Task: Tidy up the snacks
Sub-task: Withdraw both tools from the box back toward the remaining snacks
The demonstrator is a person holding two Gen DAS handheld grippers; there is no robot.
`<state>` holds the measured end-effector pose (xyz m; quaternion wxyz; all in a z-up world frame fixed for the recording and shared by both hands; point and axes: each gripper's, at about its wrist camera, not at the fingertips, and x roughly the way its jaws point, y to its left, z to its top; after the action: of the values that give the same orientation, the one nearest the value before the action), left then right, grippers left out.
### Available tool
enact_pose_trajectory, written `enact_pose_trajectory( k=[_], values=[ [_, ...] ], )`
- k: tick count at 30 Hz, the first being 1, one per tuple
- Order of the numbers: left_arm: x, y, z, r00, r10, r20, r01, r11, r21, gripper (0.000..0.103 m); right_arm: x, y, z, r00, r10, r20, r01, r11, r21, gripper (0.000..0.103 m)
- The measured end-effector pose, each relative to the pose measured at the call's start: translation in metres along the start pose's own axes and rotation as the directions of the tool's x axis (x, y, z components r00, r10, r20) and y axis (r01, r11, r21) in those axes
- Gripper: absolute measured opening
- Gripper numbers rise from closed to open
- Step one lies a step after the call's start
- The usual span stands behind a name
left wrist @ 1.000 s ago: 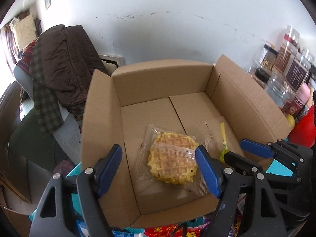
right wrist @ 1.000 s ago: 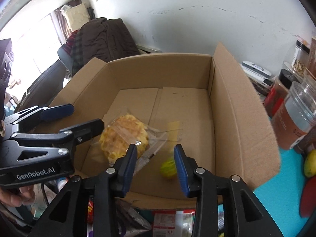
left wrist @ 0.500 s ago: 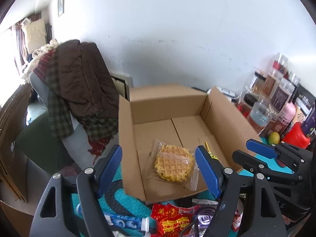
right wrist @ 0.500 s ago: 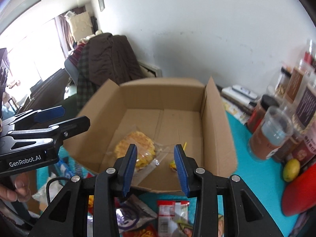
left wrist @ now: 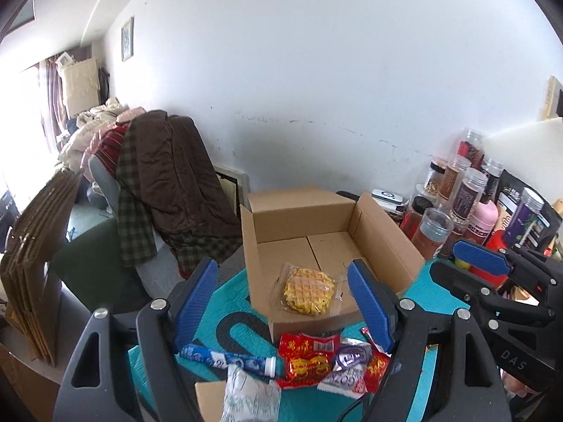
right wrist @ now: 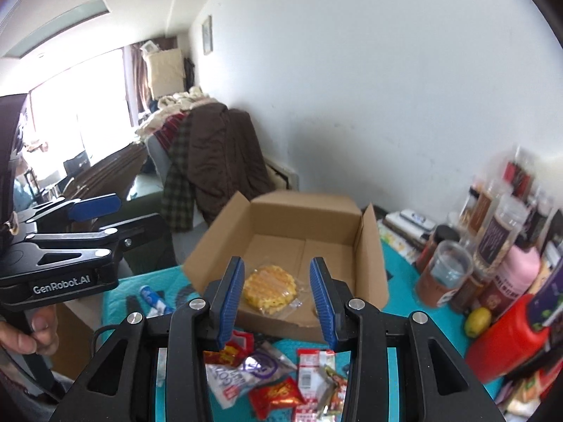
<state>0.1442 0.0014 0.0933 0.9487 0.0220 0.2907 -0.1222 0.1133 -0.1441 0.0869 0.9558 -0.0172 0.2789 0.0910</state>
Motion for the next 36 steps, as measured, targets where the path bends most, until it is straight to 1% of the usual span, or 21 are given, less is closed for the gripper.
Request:
enact_pose_trajectory(
  k=[4,5,7,8,10,11,12,13,15,17,19,24,28,33,36],
  values=[
    [-0.028,-0.002,-0.006,0.999,0.027,0.031,-0.027,1.000,0.011,0.077,-0.028,0.012,-0.006,0.999,0.008,0.033,-0.008,1.000,-0.020,0.039],
    [-0.037,-0.003,-0.009,0.999,0.031,0.040,-0.032,0.999,0.015,0.077,-0.033,0.014,-0.007,0.999,0.009,0.039,-0.008,1.000,-0.025,0.040],
    [-0.051,-0.004,-0.014,0.998,0.033,0.055,-0.034,0.999,0.019,0.077,-0.046,0.019,-0.011,0.998,0.011,0.055,-0.009,1.000,-0.030,0.050],
    [-0.057,-0.005,-0.016,0.998,0.031,0.060,-0.032,0.999,0.020,0.078,-0.052,0.021,-0.013,0.998,0.014,0.065,-0.012,0.999,-0.029,0.050],
    [-0.068,-0.008,-0.022,0.997,0.026,0.069,-0.028,0.999,0.024,0.085,-0.063,0.025,-0.018,0.997,0.018,0.074,-0.016,0.999,-0.029,0.052],
    [-0.075,-0.008,-0.024,0.997,0.025,0.077,-0.028,0.999,0.028,0.087,-0.069,0.027,-0.020,0.997,0.019,0.078,-0.017,0.999,-0.029,0.055],
    [-0.081,-0.009,-0.028,0.996,0.028,0.089,-0.031,0.999,0.033,0.090,-0.074,0.028,-0.022,0.996,0.020,0.084,-0.017,0.999,-0.028,0.062],
    [-0.085,-0.010,-0.030,0.995,0.031,0.096,-0.034,0.999,0.036,0.093,-0.079,0.031,-0.025,0.995,0.021,0.095,-0.018,0.999,-0.029,0.067],
    [-0.094,-0.012,-0.036,0.994,0.035,0.107,-0.040,0.998,0.044,0.097,-0.087,0.034,-0.030,0.994,0.022,0.104,-0.018,0.999,-0.038,0.069],
    [-0.101,-0.012,-0.042,0.993,0.032,0.110,-0.037,0.998,0.047,0.098,-0.094,0.039,-0.037,0.994,0.023,0.108,-0.018,0.999,-0.041,0.073],
    [-0.105,-0.012,-0.048,0.994,0.024,0.106,-0.029,0.998,0.049,0.098,-0.099,0.044,-0.043,0.993,0.030,0.111,-0.025,0.999,-0.045,0.077],
    [-0.108,-0.008,-0.067,0.997,0.019,0.073,-0.023,0.999,0.047,0.098,-0.104,0.052,-0.061,0.994,0.043,0.099,-0.040,0.998,-0.039,0.079],
    [-0.104,-0.005,-0.083,0.999,0.017,0.035,-0.019,0.999,0.044,0.098,-0.098,0.055,-0.077,0.995,0.059,0.079,-0.057,0.998,-0.020,0.081],
    [-0.095,0.000,-0.102,1.000,0.014,-0.016,-0.013,0.999,0.047,0.098,-0.085,0.060,-0.094,0.997,0.064,0.040,-0.063,0.998,-0.011,0.081],
    [-0.090,0.003,-0.110,1.000,0.008,-0.030,-0.006,0.999,0.051,0.098,-0.075,0.063,-0.102,0.997,0.078,0.008,-0.078,0.997,0.010,0.081]
  ],
)
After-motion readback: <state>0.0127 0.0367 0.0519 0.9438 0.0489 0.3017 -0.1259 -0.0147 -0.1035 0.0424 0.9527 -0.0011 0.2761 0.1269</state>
